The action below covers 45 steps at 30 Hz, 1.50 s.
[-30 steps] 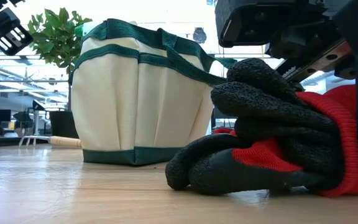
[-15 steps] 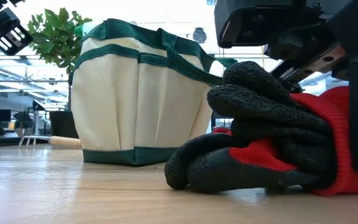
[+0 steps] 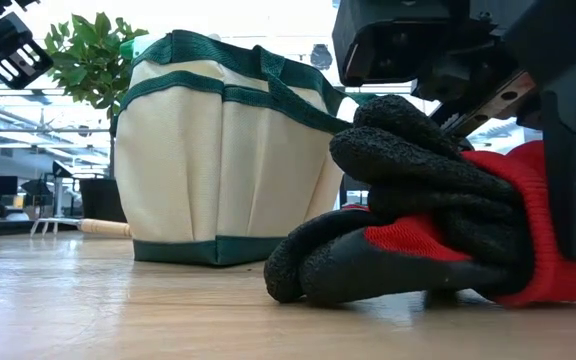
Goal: Pick & Place Garden tools in Gardening bag
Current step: Put the gloves into the gardening bag
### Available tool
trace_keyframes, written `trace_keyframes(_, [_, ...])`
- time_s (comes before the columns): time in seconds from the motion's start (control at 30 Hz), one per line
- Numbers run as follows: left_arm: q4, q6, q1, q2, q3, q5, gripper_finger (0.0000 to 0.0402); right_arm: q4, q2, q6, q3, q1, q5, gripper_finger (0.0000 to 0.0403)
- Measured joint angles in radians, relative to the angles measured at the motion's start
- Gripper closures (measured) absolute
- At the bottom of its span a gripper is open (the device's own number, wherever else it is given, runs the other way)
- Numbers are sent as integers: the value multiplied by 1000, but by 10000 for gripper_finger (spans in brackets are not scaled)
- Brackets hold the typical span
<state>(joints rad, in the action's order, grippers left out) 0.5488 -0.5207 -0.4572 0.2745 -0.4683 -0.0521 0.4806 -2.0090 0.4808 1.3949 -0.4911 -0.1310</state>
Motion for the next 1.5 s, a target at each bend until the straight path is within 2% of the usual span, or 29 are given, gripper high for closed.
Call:
trace_keyframes(0.13, [0,0,0,0,0,0,213,6,0,-4,0,1,-1,26])
trace_keyframes(0.27, [0,0,0,0,0,0,213,10,0,-4,-1,1,3,73])
trace_keyframes(0.4, [0,-3,0,0,0,1,213,20,0,-3,-1,2,11,146])
trace_keyframes(0.6, [-1,-9,0,0,0,1,213,37,11,-9,-2,1,-9,279])
trace_keyframes(0.7, [0,-9,0,0,0,1,213,49,45,-26,-6,1,-60,338])
trace_keyframes(0.87, [-1,-8,0,0,0,1,213,27,163,-28,-5,6,-138,342])
trace_keyframes(1.03, [-3,-2,0,0,0,2,213,-38,307,6,-5,33,-122,342])
trace_keyframes(1.27, [-6,-1,0,0,0,22,213,-269,448,-30,-3,120,80,342])
trace_keyframes(1.5, [-12,0,0,0,0,27,213,-498,419,-99,0,212,219,342])
